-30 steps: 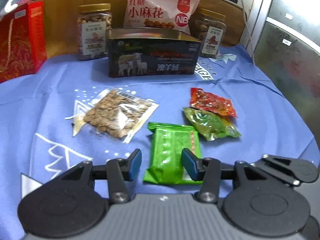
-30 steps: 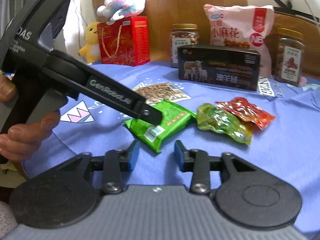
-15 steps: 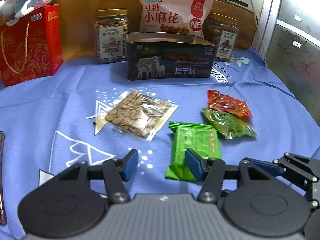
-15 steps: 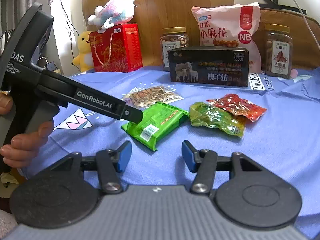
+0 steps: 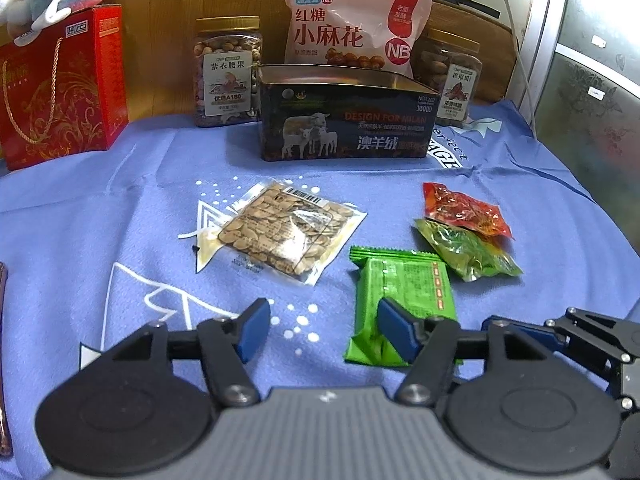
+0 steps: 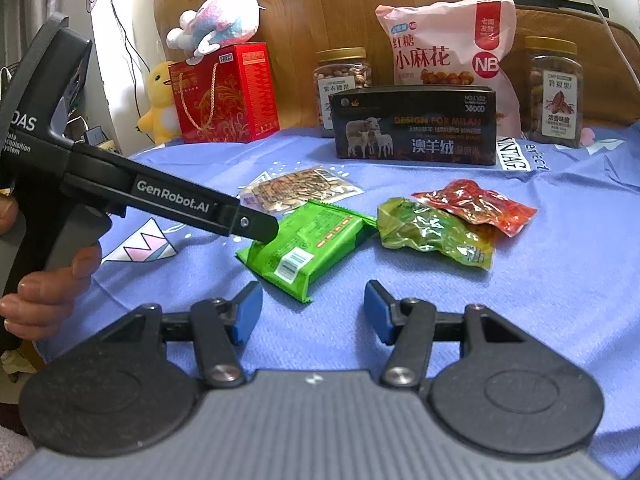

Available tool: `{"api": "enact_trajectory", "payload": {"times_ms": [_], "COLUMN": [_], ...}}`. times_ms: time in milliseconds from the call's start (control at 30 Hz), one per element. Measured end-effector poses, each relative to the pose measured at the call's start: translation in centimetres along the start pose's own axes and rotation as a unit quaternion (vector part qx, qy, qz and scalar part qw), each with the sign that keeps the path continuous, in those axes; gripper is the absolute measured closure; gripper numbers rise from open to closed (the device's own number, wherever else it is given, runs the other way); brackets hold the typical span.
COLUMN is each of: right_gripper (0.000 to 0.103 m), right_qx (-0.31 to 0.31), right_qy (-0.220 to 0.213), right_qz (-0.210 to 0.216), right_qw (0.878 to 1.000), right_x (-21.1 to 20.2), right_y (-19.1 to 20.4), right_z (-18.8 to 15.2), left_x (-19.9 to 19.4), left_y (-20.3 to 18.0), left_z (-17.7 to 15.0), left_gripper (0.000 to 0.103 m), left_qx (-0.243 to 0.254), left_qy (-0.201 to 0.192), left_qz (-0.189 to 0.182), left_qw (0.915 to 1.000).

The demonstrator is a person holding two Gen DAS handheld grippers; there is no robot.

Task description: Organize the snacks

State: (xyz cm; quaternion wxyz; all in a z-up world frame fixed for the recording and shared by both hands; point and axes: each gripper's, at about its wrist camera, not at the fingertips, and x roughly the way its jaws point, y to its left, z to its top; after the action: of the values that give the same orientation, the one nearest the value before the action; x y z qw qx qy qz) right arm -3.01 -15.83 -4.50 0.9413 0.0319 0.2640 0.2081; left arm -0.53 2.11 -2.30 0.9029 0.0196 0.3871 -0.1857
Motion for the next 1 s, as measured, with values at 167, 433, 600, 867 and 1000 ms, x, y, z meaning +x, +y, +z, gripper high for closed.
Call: {"api": "enact_trajectory", "payload": {"times_ms": [167,433,600,867,1000], "right_gripper": [0.044,0.043,0.042,0.041,0.041], "right_qx": [-0.007,-0.016,-0.018,-0.028,-0.027], "right_qy": [0.000,-0.001,-0.002,-0.002,-0.002], "right_qz": [-0.002,-0.009,-0.011,-0.015,-0.016], "right_qw": [1.000,1.000,1.000,0.999,0.999], "right_x": [0.2,0.9,1.1,1.3,1.3], "right_y": [0.1,0.3,0.4,0.7,0.7], "right_z": [0.1,0.2,0.2,0.2,0.1], "left_x": [0.2,0.5,0.6,0.8,0.8], "left_y": [0.3,0.7,0.9,1.0,1.0], "left_z": [0.1,0.1,0.1,0.1,0.1], "left_gripper": [0.037,0.030,0.027,0.025,0.025], "left_qx": [-0.002,-0.002,-0.003,-0.002,-0.002], "left_qy": [-0.002,-0.005,-0.007,-0.009,-0.009], "left_qz": [-0.004,-0.007,-0.009,-0.011,-0.011], "left_qw": [1.0000,1.0000,0.9999,0.9999,0.9999]}}
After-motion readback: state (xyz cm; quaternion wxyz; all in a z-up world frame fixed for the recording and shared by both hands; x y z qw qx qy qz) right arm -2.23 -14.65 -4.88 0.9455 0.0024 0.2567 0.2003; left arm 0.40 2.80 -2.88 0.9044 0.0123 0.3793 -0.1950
